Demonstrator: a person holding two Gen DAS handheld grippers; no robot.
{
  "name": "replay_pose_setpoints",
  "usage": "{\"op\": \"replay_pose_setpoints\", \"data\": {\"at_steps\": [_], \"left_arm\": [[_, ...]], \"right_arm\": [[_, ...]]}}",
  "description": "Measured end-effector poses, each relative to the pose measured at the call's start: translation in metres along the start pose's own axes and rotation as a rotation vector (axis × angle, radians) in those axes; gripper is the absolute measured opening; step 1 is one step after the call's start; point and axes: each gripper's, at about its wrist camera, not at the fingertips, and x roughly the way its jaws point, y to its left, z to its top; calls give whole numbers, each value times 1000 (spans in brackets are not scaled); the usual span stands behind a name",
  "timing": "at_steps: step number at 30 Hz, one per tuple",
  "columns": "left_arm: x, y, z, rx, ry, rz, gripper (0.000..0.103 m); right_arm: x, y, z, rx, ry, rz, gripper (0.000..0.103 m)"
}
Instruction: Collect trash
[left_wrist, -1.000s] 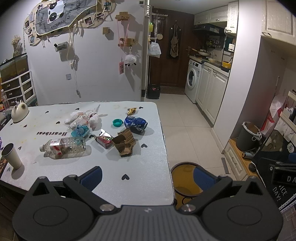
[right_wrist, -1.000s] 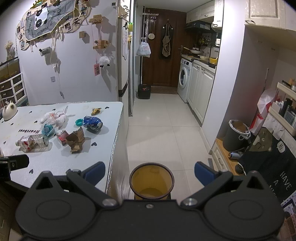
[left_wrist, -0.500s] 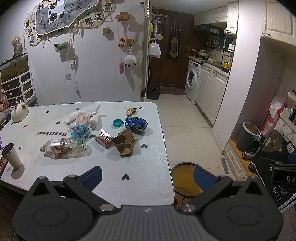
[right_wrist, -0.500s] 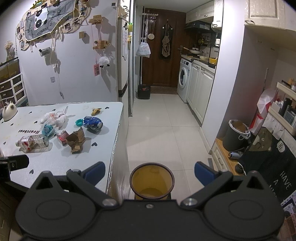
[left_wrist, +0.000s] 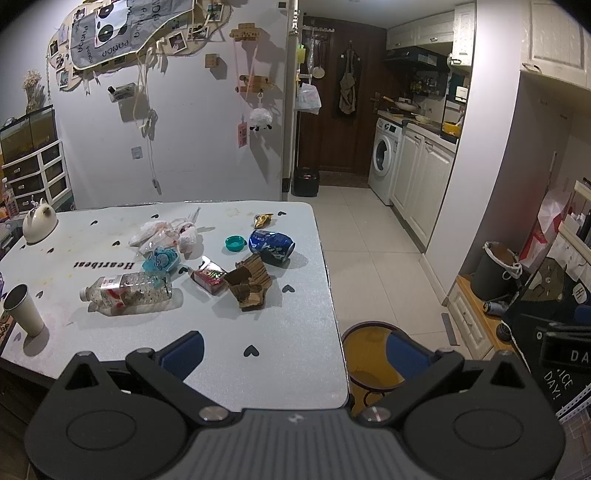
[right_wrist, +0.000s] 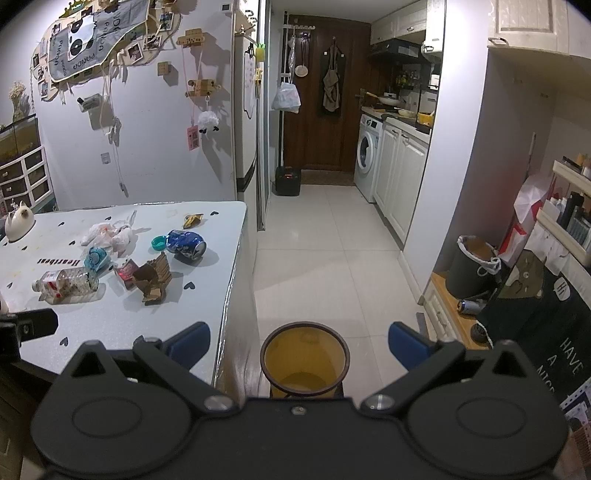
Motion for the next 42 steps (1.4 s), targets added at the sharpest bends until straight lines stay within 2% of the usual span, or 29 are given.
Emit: {"op": "replay_pose_setpoints", "data": {"at_steps": [8, 14, 25, 34, 42], "left_arm": [[2, 0, 1, 10, -8, 2, 103], [11, 4, -12, 2, -8, 7, 103], [16, -4, -13, -48, -7, 47, 103], [37, 25, 1, -84, 7, 98, 103], [79, 91, 35, -129, 5, 123, 103]], "right_arm": [[0, 0, -2, 0, 0, -1, 103], [1, -6, -10, 8, 3, 1, 103], [9, -19, -7, -10, 4, 35, 103], [39, -1, 15, -40, 29, 93, 103], [83, 49, 43, -55, 39, 122, 103]]}}
